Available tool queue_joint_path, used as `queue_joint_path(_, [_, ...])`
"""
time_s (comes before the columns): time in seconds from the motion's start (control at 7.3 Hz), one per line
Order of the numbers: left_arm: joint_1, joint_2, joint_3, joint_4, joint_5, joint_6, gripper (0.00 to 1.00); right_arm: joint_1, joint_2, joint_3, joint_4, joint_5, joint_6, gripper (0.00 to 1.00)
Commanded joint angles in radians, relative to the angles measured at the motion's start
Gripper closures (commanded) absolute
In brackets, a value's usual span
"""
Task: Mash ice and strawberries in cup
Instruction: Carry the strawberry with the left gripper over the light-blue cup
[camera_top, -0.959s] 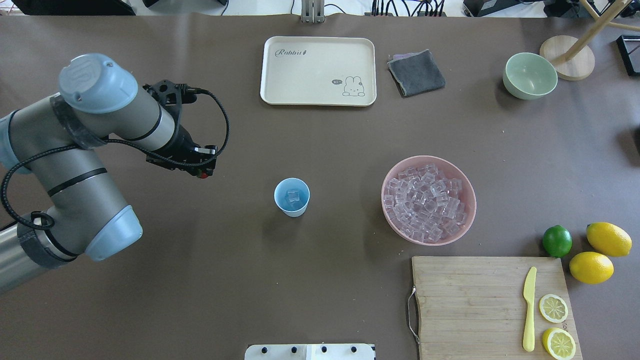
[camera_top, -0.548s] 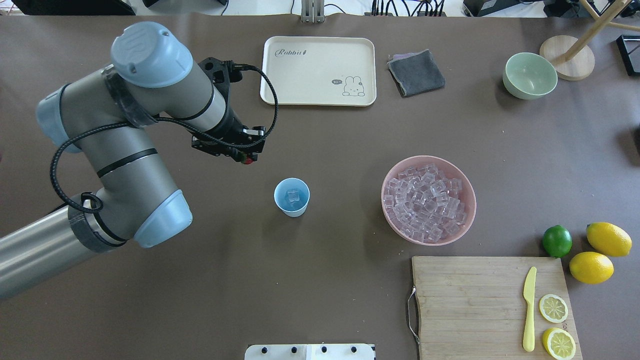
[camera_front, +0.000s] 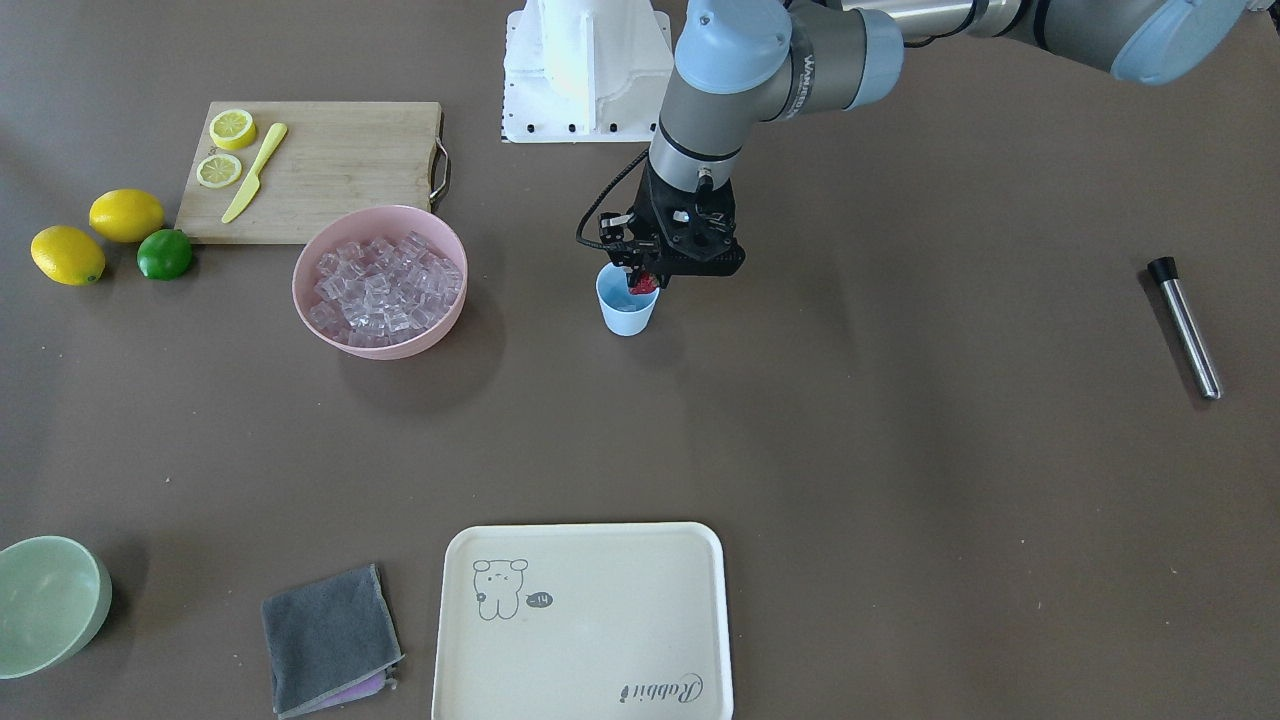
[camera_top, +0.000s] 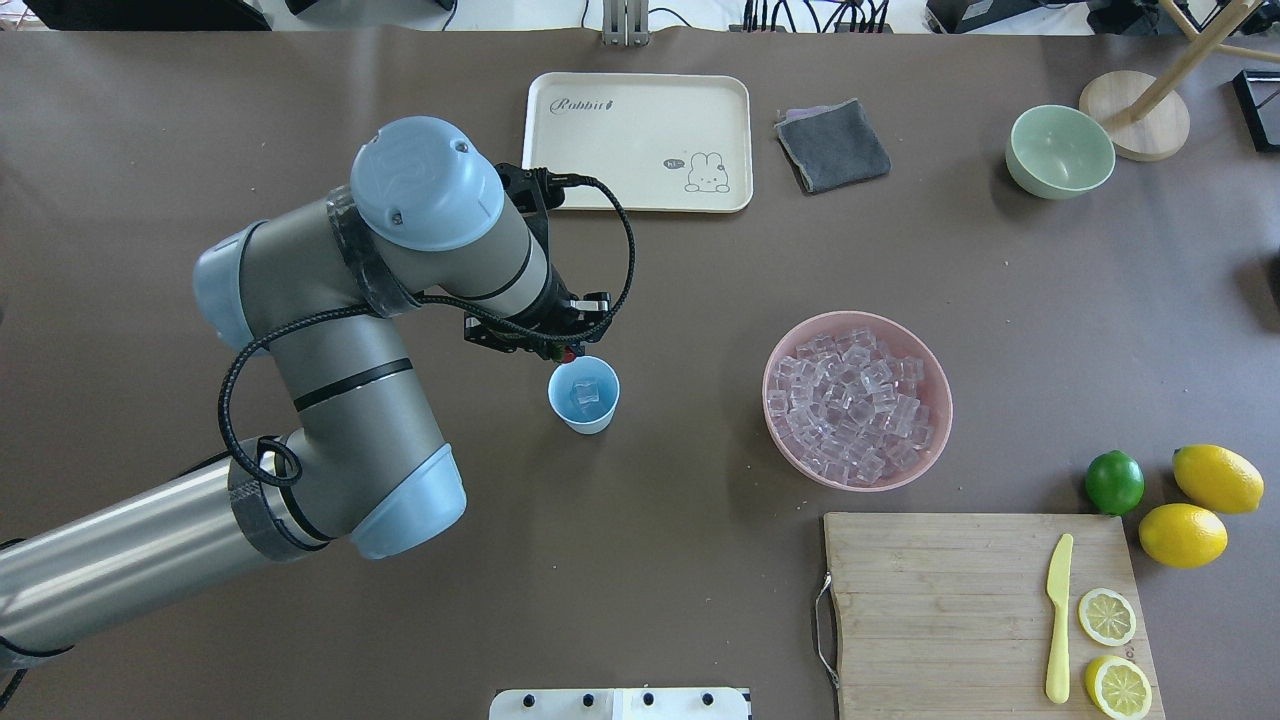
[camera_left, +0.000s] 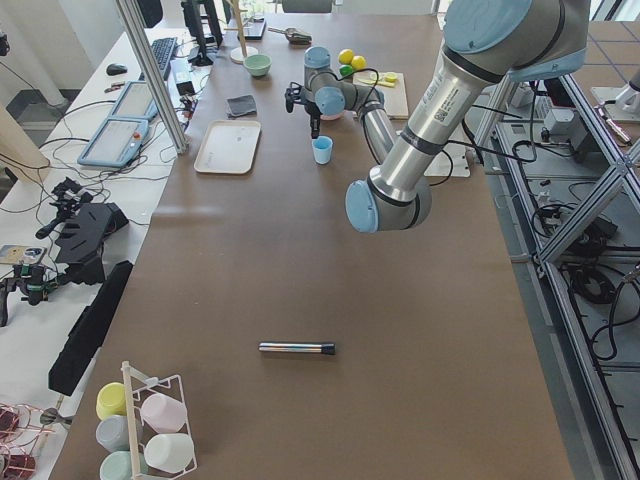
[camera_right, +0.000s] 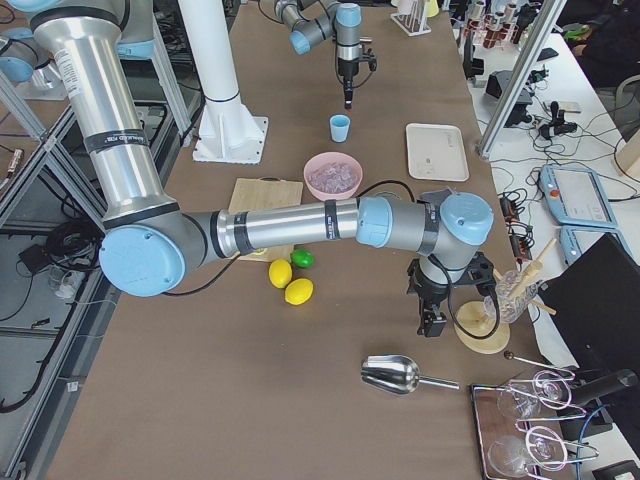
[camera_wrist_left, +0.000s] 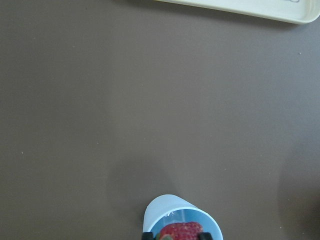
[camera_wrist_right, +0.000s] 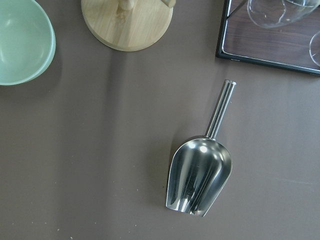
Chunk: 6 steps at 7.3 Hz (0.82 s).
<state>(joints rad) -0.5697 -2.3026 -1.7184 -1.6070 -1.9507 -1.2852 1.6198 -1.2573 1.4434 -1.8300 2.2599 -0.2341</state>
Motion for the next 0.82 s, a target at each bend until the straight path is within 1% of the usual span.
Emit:
queue_joint_path(0.0, [0.028, 0.006, 0.008, -0.020, 0.024, -0.011, 0.65, -0.001, 0.007, -0.003, 0.000, -0.002, -0.001, 0.00])
queue_joint_path(0.27, [0.043, 0.015, 0.023, -0.066, 0.026, -0.013, 0.65, -0.001, 0.006, -0.003, 0.000, -0.002, -0.001, 0.00])
queue_joint_path(0.41, [0.044, 0.022, 0.023, -0.067, 0.026, -0.013, 0.58, -0.001, 0.006, -0.003, 0.000, -0.002, -0.001, 0.00])
queue_joint_path(0.55, [0.053, 0.022, 0.023, -0.067, 0.050, -0.032, 0.03, -0.001, 0.006, -0.003, 0.000, -0.002, -0.001, 0.00])
queue_joint_path(0.69, [0.053, 0.022, 0.019, -0.065, 0.052, -0.034, 0.02, -0.001, 0.003, -0.003, -0.002, -0.002, -0.001, 0.00])
